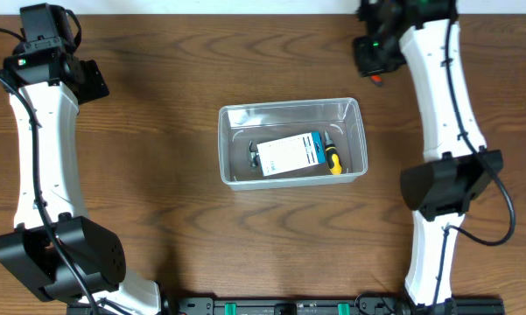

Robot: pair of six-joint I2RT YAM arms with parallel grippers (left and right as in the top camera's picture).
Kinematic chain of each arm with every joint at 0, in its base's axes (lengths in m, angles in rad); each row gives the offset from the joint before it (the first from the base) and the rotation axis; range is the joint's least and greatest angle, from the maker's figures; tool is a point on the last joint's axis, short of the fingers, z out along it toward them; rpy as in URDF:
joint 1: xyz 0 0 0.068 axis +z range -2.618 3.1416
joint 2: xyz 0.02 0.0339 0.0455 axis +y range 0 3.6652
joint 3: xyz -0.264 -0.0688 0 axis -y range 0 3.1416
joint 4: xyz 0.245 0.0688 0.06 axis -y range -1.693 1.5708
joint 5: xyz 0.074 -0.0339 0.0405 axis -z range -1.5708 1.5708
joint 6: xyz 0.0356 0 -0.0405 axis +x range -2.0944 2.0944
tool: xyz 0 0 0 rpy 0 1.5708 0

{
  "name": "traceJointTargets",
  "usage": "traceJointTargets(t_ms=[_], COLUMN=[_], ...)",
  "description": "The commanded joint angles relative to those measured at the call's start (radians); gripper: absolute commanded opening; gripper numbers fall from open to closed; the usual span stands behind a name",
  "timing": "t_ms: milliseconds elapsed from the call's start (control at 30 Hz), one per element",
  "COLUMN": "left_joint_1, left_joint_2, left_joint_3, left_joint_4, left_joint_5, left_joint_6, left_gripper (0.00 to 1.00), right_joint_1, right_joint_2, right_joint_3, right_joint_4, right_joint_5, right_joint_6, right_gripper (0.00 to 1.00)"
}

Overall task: Pack container
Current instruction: 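Lift the pliers with the right gripper and carry them over the container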

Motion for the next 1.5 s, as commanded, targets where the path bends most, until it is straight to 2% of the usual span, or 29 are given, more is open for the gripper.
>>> traceJointTargets(t_ms=[0, 200, 733, 1200, 1467], left_joint_1=[0.002, 0.002, 0.002, 0.002, 0.002], left_joint_2=[-0.021, -0.021, -0.021, -0.021, -0.021], left_joint_3=[0.024, 0.024, 0.024, 0.024, 0.024], left_joint_4=[-0.003, -0.003, -0.003, -0.003, -0.003], left_joint_5=[-0.005, -0.005, -0.005, -0.005, -0.005], left_joint_6=[-0.013, -0.013, -0.013, -0.013, -0.013], left_gripper=[0.98, 0.98, 0.98, 0.98, 0.98], right_joint_1=[0.050, 0.120, 0.251, 0.269, 0.286], right_joint_2=[-0.075, -0.079, -0.078, -0.078, -0.078], right_joint_3=[0.028, 0.027, -0.012, -0.350, -0.473], right_joint_4=[-0.019, -0.081, -0.087, 0.023, 0.090], right_joint_5=[0.004, 0.004, 0.010, 0.012, 0.011], right_joint_6=[0.079, 0.140, 0.275, 0.311, 0.328], right_gripper=[0.01, 0.01, 0.01, 0.01, 0.01])
